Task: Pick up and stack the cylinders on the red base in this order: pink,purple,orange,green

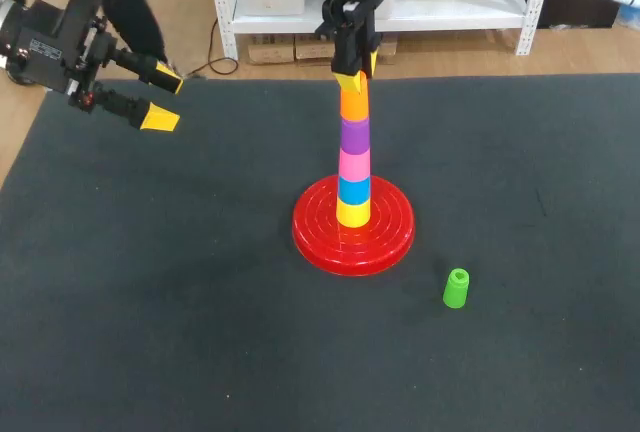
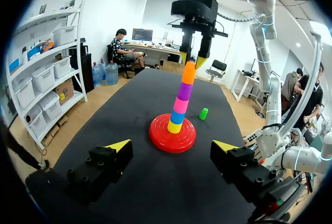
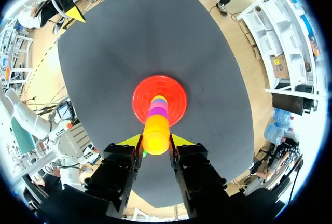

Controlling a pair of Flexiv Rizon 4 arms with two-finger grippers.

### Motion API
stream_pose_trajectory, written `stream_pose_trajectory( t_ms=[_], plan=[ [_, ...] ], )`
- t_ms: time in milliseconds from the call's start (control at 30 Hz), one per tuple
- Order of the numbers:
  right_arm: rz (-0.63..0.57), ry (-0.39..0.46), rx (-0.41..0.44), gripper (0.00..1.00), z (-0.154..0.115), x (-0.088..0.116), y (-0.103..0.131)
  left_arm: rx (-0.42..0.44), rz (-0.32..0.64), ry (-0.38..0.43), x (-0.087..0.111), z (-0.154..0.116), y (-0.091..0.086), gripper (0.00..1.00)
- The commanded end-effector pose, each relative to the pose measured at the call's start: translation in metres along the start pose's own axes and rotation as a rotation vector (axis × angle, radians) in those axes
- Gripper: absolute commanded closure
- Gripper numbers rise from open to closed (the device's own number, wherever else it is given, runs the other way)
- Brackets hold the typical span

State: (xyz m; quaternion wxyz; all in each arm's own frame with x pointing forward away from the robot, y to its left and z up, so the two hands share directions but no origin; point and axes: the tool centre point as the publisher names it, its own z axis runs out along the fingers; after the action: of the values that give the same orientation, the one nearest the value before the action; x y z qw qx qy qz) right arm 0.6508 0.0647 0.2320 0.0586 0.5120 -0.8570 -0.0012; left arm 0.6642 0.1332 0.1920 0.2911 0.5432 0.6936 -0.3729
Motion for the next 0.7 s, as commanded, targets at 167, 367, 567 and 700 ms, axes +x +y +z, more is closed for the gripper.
stream_pose_trajectory(
  t_ms=[167, 367, 567, 700],
  plan=[
    [0.006, -0.010, 0.001, 1.00, 0.004, 0.004, 0.000, -0.002, 0.004, -0.004, 0.002, 0.000, 0.000, 0.00],
    [0.020, 0.001, -0.006, 1.00, 0.011, 0.003, -0.003, -0.002, 0.004, -0.004, 0.002, 0.000, 0.000, 0.00],
    [0.038, 0.022, -0.026, 1.00, 0.023, -0.001, -0.006, -0.002, 0.004, -0.004, 0.002, 0.000, 0.000, 0.00],
    [0.045, 0.023, -0.034, 1.00, 0.028, -0.003, -0.008, -0.002, 0.004, -0.004, 0.002, 0.000, 0.000, 0.00]
  ],
)
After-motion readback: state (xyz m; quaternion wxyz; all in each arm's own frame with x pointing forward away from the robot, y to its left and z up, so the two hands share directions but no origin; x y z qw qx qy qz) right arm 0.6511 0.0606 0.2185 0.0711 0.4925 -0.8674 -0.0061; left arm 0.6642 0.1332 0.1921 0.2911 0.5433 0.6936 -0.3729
